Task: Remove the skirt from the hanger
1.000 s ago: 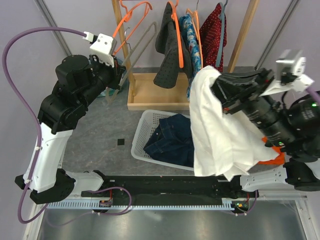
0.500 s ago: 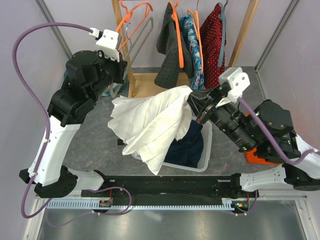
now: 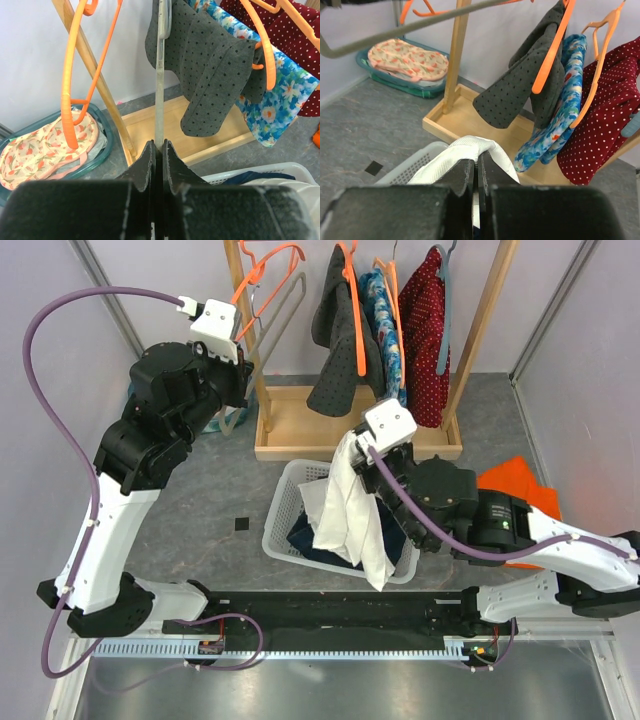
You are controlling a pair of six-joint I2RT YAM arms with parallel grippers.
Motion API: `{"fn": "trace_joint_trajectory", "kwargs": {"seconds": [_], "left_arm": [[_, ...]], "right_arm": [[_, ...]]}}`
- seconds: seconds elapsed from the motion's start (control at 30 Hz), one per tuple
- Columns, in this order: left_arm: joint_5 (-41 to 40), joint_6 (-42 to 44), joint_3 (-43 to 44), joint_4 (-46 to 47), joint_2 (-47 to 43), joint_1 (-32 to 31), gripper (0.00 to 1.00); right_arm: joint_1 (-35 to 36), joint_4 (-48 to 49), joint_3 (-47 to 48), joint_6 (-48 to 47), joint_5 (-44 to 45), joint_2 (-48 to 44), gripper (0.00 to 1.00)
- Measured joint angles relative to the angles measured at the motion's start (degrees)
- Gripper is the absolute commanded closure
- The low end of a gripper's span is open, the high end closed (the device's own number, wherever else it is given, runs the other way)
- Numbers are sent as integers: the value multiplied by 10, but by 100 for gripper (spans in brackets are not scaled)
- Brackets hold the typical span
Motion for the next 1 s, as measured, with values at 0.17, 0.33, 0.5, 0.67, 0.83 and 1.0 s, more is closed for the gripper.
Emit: {"fn": "trace_joint_trajectory", "kwargs": {"seconds": [0.17,0.33,0.5,0.67,0.83,1.0], "left_arm": [[1,0,0,0,-4,0,98],[1,0,-3,0,-7,0,98],[1,0,-7,0,-7,0,98],[1,0,-7,0,-7,0,98],[1,0,-7,0,-6,0,98],[1,0,-7,0,-6,0,98]], "right_arm": [[-12,-10,-19,0,9,7,100],[-37,-6,-37,4,3,18,100],[-63,7,-116,46,-17,35,100],[-91,6,-255,151,-73,37,100],[-136,20,-377,271,-167,39,100],[-180,77,-464,355,-268,61,100]]}}
